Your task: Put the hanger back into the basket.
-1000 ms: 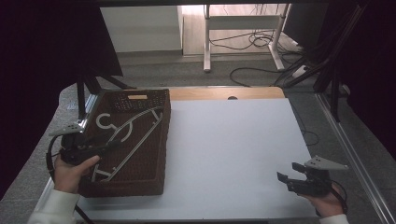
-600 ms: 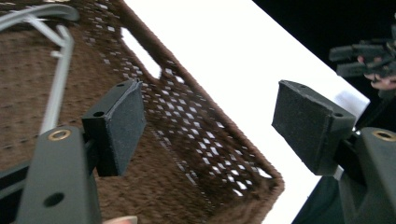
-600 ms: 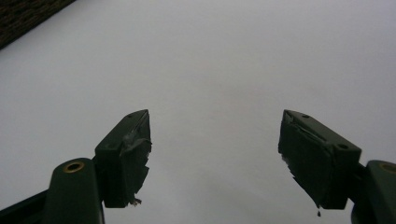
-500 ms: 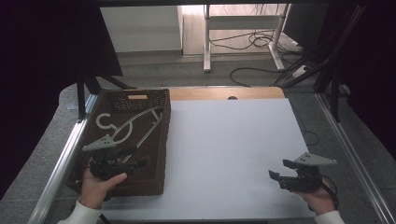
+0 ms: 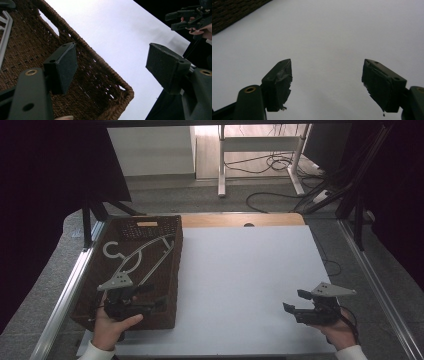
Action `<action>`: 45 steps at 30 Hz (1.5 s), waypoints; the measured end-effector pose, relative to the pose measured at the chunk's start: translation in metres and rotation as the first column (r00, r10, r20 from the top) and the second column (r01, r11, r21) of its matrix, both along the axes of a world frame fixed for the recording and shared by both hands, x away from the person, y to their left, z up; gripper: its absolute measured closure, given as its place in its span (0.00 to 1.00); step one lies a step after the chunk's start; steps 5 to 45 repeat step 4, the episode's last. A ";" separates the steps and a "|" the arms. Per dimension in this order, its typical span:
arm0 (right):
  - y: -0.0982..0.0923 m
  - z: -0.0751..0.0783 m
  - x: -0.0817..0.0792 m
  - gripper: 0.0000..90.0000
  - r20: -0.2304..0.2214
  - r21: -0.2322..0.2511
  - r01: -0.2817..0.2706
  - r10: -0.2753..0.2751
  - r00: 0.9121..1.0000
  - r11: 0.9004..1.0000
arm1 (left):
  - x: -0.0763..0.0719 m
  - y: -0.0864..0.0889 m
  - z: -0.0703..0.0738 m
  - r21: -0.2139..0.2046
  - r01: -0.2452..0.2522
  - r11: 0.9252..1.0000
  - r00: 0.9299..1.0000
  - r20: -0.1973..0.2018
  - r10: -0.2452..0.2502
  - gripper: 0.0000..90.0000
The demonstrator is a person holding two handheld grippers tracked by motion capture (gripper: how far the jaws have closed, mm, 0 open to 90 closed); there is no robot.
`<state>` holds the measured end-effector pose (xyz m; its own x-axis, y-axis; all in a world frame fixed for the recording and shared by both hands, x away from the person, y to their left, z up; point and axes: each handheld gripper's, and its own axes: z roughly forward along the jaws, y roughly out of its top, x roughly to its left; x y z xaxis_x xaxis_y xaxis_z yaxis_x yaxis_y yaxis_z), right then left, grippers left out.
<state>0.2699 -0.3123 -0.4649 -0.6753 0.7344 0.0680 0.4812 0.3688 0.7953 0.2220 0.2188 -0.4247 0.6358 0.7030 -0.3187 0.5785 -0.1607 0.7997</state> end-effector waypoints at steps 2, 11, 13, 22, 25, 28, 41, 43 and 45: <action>0.003 0.000 0.000 0.21 0.001 0.009 -0.026 0.026 1.000 1.000 | -0.002 0.001 0.000 0.010 -0.011 1.000 1.000 0.003 0.011 0.27; 0.007 -0.001 0.002 0.19 -0.001 0.010 -0.041 0.041 0.999 0.999 | -0.004 0.003 -0.003 0.019 -0.022 1.000 1.000 -0.006 0.022 0.27; 0.007 -0.001 0.002 0.19 -0.001 0.010 -0.041 0.041 0.999 0.999 | -0.004 0.003 -0.003 0.019 -0.022 1.000 1.000 -0.006 0.022 0.27; 0.007 -0.001 0.002 0.19 -0.001 0.010 -0.041 0.041 0.999 0.999 | -0.004 0.003 -0.003 0.019 -0.022 1.000 1.000 -0.006 0.022 0.27; 0.007 -0.001 0.002 0.19 -0.001 0.010 -0.041 0.041 0.999 0.999 | -0.004 0.003 -0.003 0.019 -0.022 1.000 1.000 -0.006 0.022 0.27; 0.007 -0.001 0.002 0.19 -0.001 0.010 -0.041 0.041 0.999 0.999 | -0.004 0.003 -0.003 0.019 -0.022 1.000 1.000 -0.006 0.022 0.27; 0.007 -0.001 0.002 0.19 -0.001 0.010 -0.041 0.041 0.999 0.999 | -0.004 0.003 -0.003 0.019 -0.022 1.000 1.000 -0.006 0.022 0.27; 0.007 -0.001 0.002 0.19 -0.001 0.010 -0.041 0.041 0.999 0.999 | -0.004 0.003 -0.003 0.019 -0.022 1.000 1.000 -0.006 0.022 0.27; 0.007 -0.001 0.002 0.19 -0.001 0.010 -0.041 0.041 0.999 0.999 | -0.004 0.003 -0.003 0.019 -0.022 1.000 1.000 -0.006 0.022 0.27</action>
